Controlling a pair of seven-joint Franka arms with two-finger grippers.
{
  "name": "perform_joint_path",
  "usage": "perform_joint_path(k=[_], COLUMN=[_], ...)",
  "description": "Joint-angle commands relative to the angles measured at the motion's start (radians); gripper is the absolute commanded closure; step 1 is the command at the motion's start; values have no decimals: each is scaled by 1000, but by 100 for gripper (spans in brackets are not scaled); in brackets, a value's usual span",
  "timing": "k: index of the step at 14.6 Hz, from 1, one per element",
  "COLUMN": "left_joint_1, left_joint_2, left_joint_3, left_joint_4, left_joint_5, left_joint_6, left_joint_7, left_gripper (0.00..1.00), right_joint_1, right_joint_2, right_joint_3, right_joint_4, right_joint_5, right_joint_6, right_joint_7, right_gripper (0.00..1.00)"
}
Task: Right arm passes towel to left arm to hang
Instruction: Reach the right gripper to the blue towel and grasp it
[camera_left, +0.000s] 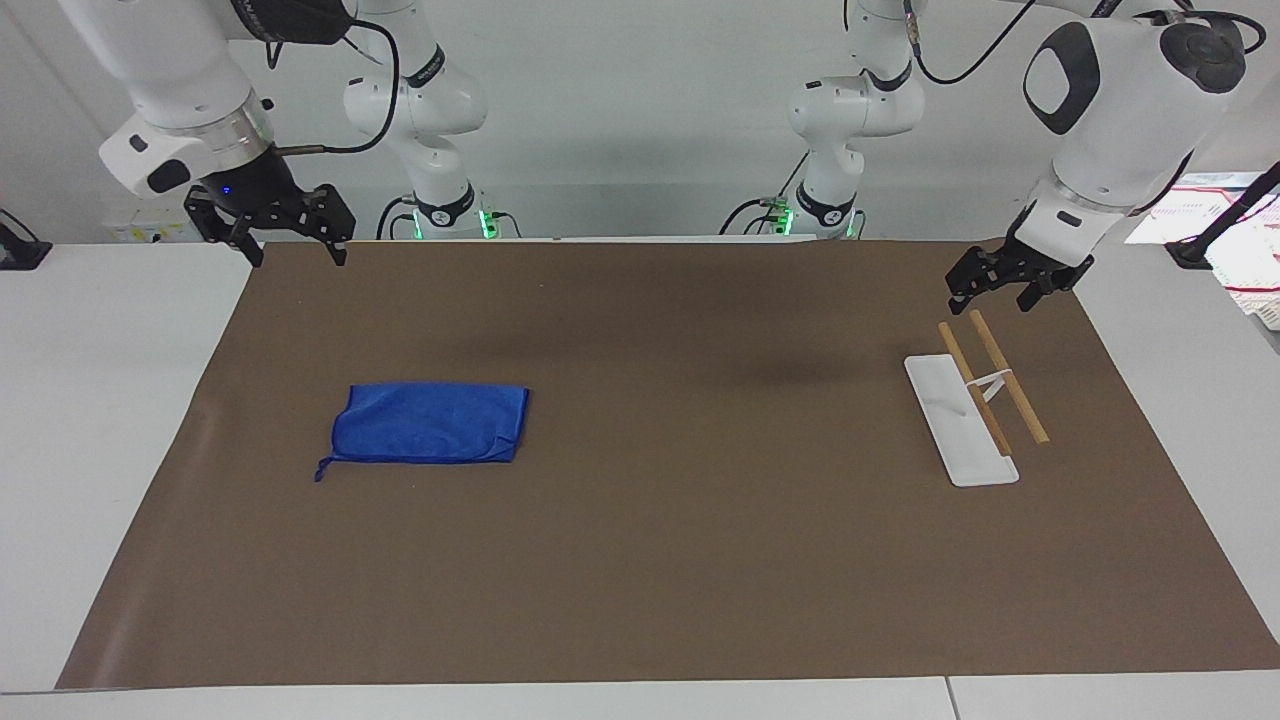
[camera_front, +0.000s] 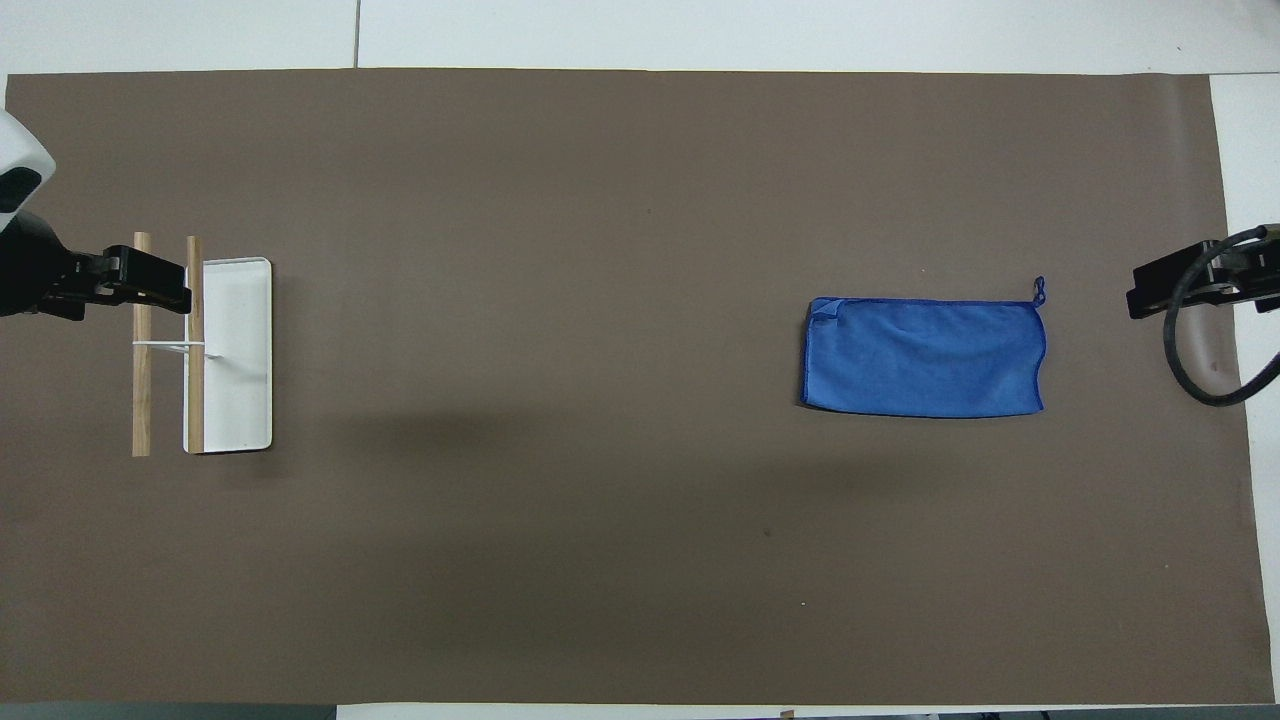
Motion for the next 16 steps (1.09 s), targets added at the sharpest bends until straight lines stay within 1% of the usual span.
perform_joint_path(k=[1,5,7,8,9,10,11,12,14,15,16], left_joint_1=[10,10,10,10,10,10,10,10,10,10,10], left_joint_2=[-5,-5,-5,-6,-5,-5,-5,-5,-5,-5,-5], left_joint_3=[-7,-7,-7,-7,-7,-7,-7,-7,-7,-7,-7], left_joint_4=[-7,-7,-7,-7,-7,-7,-7,-7,-7,-7,-7], left_joint_5=[16,16,16,16,16,16,16,16,16,16,16], left_joint_6=[5,5,5,5,5,5,5,5,5,5,5], left_joint_7=[12,12,12,12,12,12,12,12,12,12,12], left_gripper=[0,0,0,0,0,0,0,0,0,0,0], right_joint_1=[-5,-5,-3,-3,-3,-3,12,26,18,17,15], right_joint_2=[-5,-3,-14,-37,-69,-110,-149,-176,-183,-174,-146], right_joint_3=[6,6,6,6,6,6,8,8,8,6,6], right_joint_4=[-10,-10,-45,-86,-167,-259,-362,-428,-505,-533,-570], right_joint_5=[-20,-20,-19,-17,-10,-5,-5,-5,-5,-5,-5], right_joint_6=[12,15,28,57,113,186,294,372,451,501,550], right_joint_7=[-18,-15,16,24,22,24,25,21,19,16,16], right_gripper=[0,0,0,0,0,0,0,0,0,0,0])
